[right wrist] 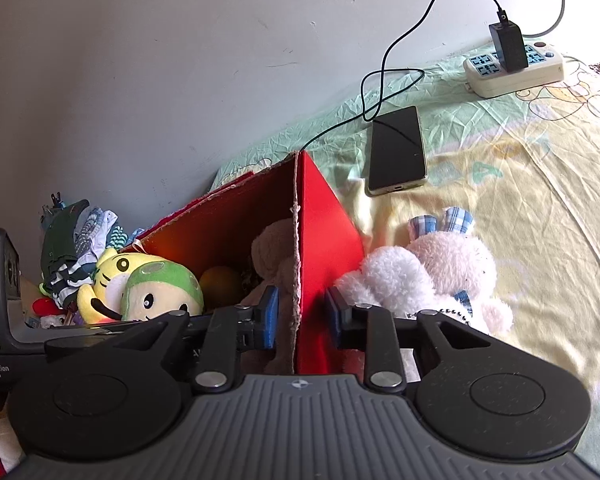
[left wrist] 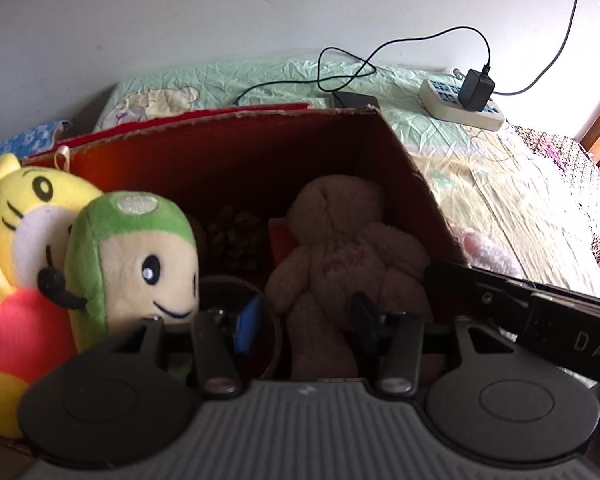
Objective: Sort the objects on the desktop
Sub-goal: 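Lower the pink teddy bear into the red box and open the right gripper, then move the right gripper to a white plaid-eared bunny plush and grasp it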
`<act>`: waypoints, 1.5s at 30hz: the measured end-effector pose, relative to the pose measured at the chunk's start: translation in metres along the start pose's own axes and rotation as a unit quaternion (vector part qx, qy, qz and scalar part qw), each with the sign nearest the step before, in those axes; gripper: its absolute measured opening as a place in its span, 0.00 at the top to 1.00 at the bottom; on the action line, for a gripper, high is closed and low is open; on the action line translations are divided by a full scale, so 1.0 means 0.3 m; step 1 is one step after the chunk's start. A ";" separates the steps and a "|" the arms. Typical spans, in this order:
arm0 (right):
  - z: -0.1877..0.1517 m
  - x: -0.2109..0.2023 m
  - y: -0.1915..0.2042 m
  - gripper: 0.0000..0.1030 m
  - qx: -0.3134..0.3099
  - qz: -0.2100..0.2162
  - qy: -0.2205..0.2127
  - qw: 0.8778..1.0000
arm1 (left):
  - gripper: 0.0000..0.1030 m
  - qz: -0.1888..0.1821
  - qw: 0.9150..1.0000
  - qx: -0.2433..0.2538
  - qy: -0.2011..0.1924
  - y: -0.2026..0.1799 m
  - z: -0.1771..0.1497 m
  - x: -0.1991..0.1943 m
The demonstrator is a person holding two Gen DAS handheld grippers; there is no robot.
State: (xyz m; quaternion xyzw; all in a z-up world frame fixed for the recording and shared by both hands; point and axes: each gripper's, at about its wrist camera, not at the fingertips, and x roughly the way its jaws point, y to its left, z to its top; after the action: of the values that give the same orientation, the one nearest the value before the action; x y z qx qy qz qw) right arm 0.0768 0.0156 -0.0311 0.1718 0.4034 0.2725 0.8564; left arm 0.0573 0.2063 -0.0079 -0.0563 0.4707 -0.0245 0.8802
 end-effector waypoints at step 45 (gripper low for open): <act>-0.054 -0.220 -0.287 0.73 0.093 0.000 -0.039 0.995 | 0.51 -0.034 0.995 0.031 -0.092 -0.174 -0.181 -0.351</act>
State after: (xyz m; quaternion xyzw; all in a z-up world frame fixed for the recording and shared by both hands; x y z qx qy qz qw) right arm 0.0578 -0.0914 -0.0460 0.2607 0.3936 0.2269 0.8518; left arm -0.0458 0.1604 0.0555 -0.0468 0.3847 -0.0639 0.9196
